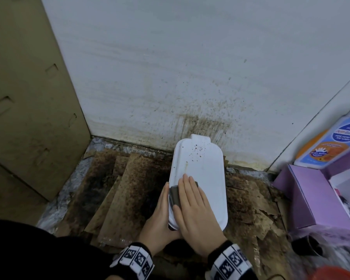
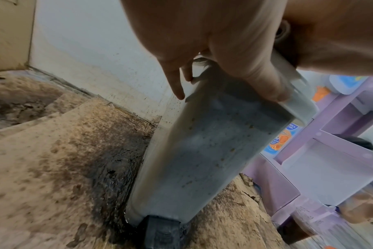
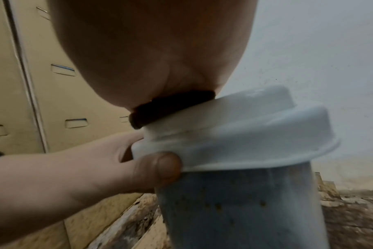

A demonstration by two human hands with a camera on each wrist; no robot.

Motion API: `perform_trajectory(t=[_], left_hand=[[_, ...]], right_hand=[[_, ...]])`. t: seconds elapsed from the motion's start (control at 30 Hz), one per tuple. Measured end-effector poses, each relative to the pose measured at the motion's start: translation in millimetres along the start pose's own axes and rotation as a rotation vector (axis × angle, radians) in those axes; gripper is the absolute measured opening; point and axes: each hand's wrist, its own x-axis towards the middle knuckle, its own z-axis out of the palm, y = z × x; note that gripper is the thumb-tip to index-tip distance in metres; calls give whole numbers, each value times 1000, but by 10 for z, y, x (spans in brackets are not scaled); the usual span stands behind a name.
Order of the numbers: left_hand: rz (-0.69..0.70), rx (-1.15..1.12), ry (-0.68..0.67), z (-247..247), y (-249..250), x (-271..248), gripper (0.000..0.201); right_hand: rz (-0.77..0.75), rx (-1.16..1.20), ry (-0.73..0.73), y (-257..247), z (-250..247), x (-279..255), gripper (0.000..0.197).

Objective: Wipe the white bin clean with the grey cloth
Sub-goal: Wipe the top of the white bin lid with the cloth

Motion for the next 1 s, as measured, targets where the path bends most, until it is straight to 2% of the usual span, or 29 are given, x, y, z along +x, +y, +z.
perform_trajectory(t=[0.1,0.23,0.33,0.47,0.6,0.73,0.87,1.0], left_hand=[[-10,-3,14,-18,57,-13,135],[-21,-11,43,-22,118,-3,140],[-18,0,46,-19,109,5,141],[-20,-8,41,-5,114,-10,140],[-27,-13,30,-14,126,-16,138],[-35,-53,21,-31,120,-24,136],[-37,-11,25,-50,101,-34,136],[-6,-40,-1,-57,78,-21,132]], right_hand=[[33,22,1,81,-35,216,65],[86,66,-70,234,-70,643,79],[102,60,-93,253,-98,754,82],[97,26,-36,201,-82,548,77],[38,-23,-10,179,-54,347,61],[-49,55,-114,329,-140,317,61],[-64,18,-163,575,-223,512,60],[-10,-17,-228,995,-409,981,61]])
